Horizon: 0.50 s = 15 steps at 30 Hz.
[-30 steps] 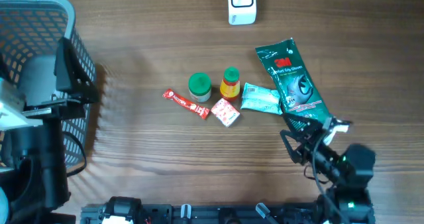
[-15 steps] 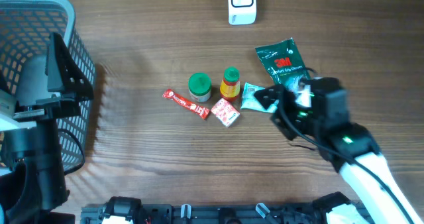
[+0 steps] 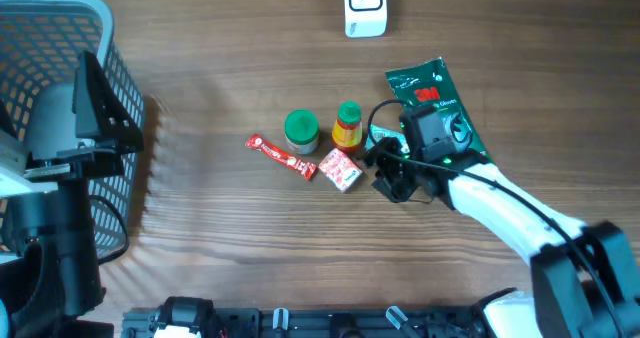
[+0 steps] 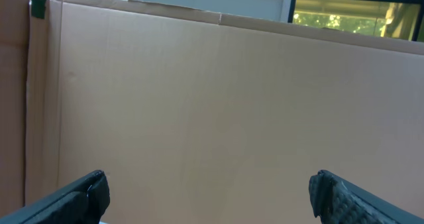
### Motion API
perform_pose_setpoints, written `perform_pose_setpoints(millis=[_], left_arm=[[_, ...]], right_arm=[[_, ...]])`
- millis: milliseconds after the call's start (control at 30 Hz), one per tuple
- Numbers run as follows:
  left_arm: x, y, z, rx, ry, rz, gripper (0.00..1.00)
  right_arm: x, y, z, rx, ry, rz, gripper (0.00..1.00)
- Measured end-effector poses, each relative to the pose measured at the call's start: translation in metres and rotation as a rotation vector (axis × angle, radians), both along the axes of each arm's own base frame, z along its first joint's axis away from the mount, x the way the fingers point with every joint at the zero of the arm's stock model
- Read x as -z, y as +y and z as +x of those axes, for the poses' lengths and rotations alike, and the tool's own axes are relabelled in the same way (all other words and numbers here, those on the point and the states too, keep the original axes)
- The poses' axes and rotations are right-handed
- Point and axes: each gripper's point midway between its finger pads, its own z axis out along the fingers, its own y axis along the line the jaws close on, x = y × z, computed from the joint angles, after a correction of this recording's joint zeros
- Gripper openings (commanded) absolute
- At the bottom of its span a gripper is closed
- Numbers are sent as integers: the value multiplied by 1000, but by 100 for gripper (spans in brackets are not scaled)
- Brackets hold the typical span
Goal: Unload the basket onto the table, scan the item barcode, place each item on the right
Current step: 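Reach the right gripper to the red-white box and grasp it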
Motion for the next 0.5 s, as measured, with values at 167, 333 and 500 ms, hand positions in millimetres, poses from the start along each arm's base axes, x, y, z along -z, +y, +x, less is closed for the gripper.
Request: perform_pose_setpoints(millis=[167,333,500], left_arm=[[3,0,1,0,15,2,100],[3,0,1,0,15,1,100],[3,0,1,0,15,2,100]], right_arm=[[8,12,2,-32,-12,13,66],[10,11,6,-29,-50,-32,66],[9,19,7,-44,-100,-68,66]])
